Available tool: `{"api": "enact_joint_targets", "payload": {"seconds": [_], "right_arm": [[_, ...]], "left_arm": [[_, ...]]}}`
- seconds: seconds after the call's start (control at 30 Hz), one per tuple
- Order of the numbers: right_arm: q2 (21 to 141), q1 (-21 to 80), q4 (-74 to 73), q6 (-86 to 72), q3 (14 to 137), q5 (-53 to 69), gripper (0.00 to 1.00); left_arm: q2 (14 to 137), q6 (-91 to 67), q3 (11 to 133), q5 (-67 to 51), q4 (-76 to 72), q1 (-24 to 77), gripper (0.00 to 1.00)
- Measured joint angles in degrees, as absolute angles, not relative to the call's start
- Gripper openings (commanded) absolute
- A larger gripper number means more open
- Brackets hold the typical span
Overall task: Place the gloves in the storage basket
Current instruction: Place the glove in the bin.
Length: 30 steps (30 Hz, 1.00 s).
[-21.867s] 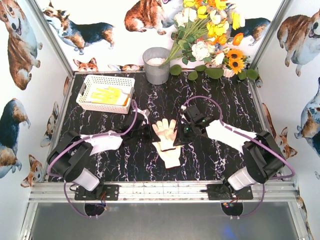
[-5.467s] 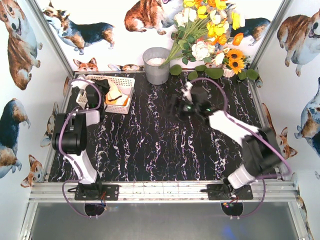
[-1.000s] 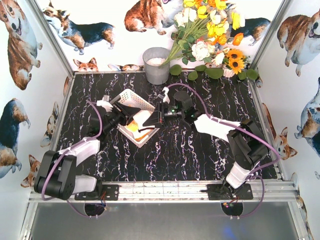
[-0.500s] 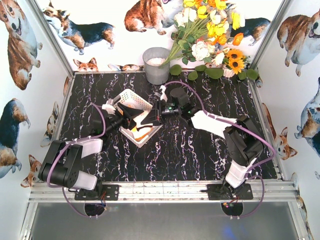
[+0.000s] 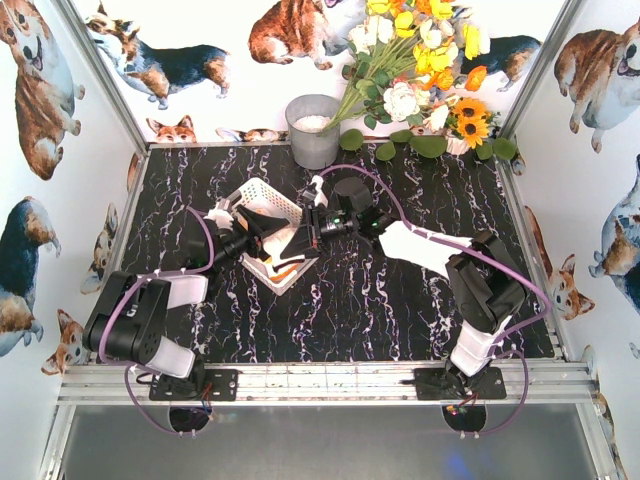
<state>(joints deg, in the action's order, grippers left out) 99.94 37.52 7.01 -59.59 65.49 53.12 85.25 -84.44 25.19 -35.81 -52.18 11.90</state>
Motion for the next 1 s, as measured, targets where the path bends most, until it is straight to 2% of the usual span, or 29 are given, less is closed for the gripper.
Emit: {"api": "enact_joint_targets", "payload": {"seconds": [0.03, 0.13, 0.33, 0.47, 1.0], "right_arm": [[99.9, 37.6, 6.8, -59.2, 65.5, 53.4, 0.0], [99.9, 37.8, 5.8, -58.0, 65.5, 54.0, 0.0], [100.0, 37.9, 0.5, -53.9, 67.0, 53.2, 0.0], [101.6, 37.9, -3.3, -50.7, 70.8, 51.5, 0.0], [115.3, 36.9, -13.5, -42.1, 86.1, 44.6, 0.0]], "left_arm": [[85.3, -84.5, 25.2, -35.8, -52.2, 11.9, 0.64], [85.6, -84.8, 25.2, -35.7, -53.0, 11.6, 0.46], [87.7, -84.9, 25.7, -34.6, -56.8, 9.8, 0.16], [89.4, -83.1, 26.9, -34.2, -58.1, 7.4, 0.01], [96.5, -66.0, 38.0, -33.0, -53.7, 4.0, 0.0]]}}
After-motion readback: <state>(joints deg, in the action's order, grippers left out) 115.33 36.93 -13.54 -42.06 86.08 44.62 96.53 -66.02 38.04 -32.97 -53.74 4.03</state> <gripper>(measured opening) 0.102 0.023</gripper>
